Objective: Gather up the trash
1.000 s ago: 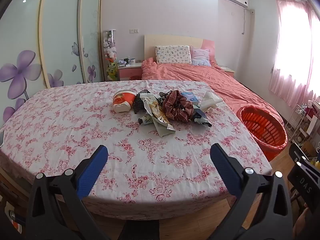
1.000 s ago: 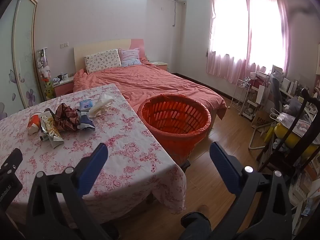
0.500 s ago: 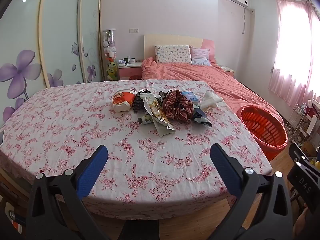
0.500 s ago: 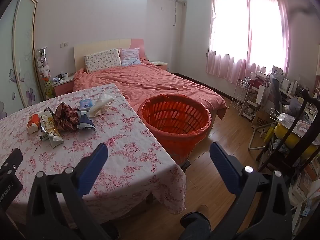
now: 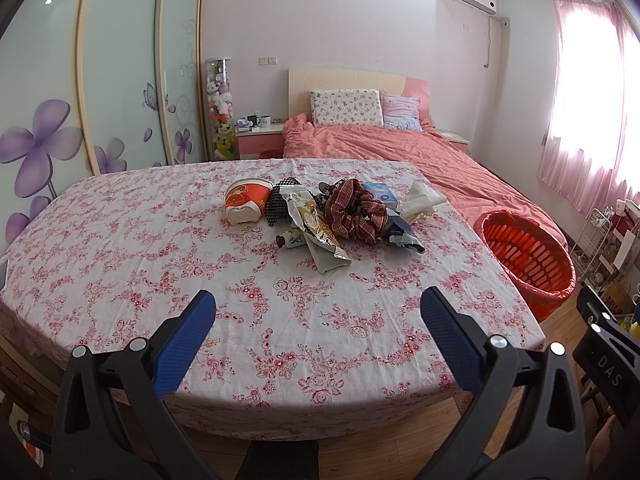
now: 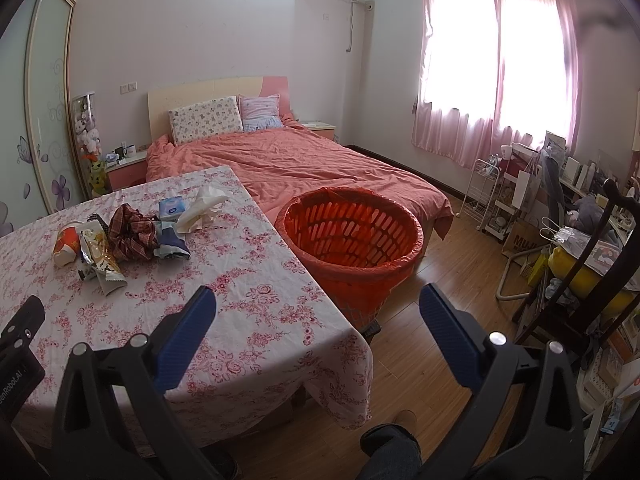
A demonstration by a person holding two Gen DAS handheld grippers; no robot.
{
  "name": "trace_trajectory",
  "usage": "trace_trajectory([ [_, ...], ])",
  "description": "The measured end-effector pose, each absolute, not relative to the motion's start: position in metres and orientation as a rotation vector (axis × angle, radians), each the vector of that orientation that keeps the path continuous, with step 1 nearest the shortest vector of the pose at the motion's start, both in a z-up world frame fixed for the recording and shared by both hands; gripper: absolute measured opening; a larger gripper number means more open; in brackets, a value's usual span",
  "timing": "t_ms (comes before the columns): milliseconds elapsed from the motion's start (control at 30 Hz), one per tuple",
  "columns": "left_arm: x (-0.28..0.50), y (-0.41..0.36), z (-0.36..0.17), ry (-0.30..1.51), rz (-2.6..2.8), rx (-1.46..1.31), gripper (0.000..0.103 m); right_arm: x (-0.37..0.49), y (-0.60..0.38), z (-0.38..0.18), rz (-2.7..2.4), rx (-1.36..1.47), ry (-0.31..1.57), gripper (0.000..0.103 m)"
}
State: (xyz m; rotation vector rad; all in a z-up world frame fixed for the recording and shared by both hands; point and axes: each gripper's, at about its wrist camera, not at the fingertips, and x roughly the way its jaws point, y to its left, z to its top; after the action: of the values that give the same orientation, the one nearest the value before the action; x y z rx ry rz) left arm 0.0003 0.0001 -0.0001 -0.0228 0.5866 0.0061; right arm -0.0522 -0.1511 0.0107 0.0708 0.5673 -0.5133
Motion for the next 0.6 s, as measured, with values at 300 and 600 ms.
trace_trajectory([
  [300, 0.0003, 0.0000, -0.0002, 0.587, 0.006, -0.023, 0.101, -0.0514, -0.1510, 0.0112, -0.514, 0.070, 0.568, 0.099],
  [600, 0.0003, 0.0001, -0.0002, 0.588, 0.006, -0.023, 0.101, -0.0501, -0.1509, 0.0112, -0.514, 0.069, 0.570, 0.099],
])
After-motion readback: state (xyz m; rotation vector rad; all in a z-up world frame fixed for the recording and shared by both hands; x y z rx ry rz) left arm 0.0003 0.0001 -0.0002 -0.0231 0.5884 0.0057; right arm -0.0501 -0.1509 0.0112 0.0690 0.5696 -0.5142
